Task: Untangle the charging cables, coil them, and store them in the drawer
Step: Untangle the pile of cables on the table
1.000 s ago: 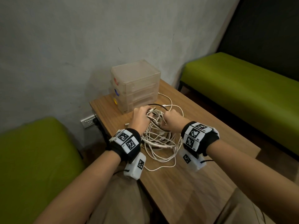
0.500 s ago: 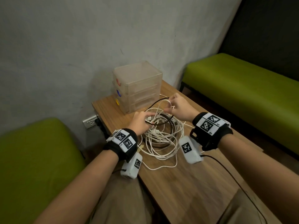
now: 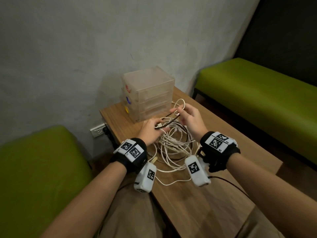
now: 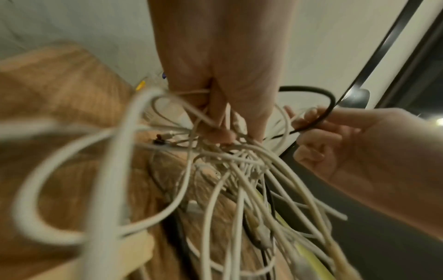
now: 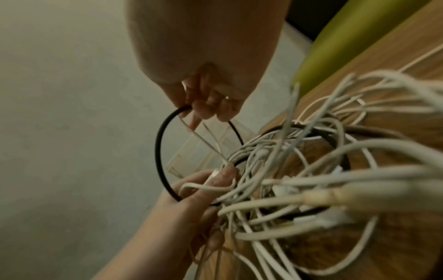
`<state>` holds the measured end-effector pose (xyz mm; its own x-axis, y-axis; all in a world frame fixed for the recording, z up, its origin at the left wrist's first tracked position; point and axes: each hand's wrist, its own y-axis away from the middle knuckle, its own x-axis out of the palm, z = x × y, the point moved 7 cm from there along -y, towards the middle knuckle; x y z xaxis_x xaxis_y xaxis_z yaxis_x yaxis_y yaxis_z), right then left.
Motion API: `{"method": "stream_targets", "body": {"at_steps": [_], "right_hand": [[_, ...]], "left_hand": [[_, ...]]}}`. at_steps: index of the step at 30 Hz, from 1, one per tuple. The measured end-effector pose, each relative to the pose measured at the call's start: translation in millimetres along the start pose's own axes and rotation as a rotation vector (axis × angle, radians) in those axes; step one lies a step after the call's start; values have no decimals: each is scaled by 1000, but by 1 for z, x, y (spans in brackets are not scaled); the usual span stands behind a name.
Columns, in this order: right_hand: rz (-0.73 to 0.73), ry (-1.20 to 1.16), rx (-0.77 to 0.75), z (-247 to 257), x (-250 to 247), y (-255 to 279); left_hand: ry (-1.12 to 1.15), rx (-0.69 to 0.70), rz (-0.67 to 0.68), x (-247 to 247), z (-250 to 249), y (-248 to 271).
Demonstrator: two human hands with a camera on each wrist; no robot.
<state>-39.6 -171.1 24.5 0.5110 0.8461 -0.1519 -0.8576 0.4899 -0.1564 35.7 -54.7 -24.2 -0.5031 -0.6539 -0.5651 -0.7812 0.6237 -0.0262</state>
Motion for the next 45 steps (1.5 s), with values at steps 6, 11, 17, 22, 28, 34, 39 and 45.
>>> {"method": "stream_targets", "body": {"at_steps": [6, 11, 17, 22, 28, 34, 39, 45], "right_hand": [[210, 600, 40, -14, 12, 5], [238, 781, 118, -24, 11, 3], [272, 1061, 41, -30, 18, 5], [329, 949, -8, -13, 17, 5], [398, 614, 316, -17, 8, 3], [140, 775, 211, -13, -6, -6], [-27, 873, 219, -16, -22, -6], [-85, 930, 87, -5, -24, -1]], "left_hand": [[-92, 73, 8, 6, -1, 0], [-44, 72, -23, 5, -1, 5], [37, 116, -123, -4, -11, 18], [-128, 26, -53, -5, -2, 7], [-52, 78, 57, -3, -4, 13], [94, 18, 135, 3, 0, 6], [209, 35, 93, 6, -2, 8], [258, 31, -134, -6, 3, 5]]}}
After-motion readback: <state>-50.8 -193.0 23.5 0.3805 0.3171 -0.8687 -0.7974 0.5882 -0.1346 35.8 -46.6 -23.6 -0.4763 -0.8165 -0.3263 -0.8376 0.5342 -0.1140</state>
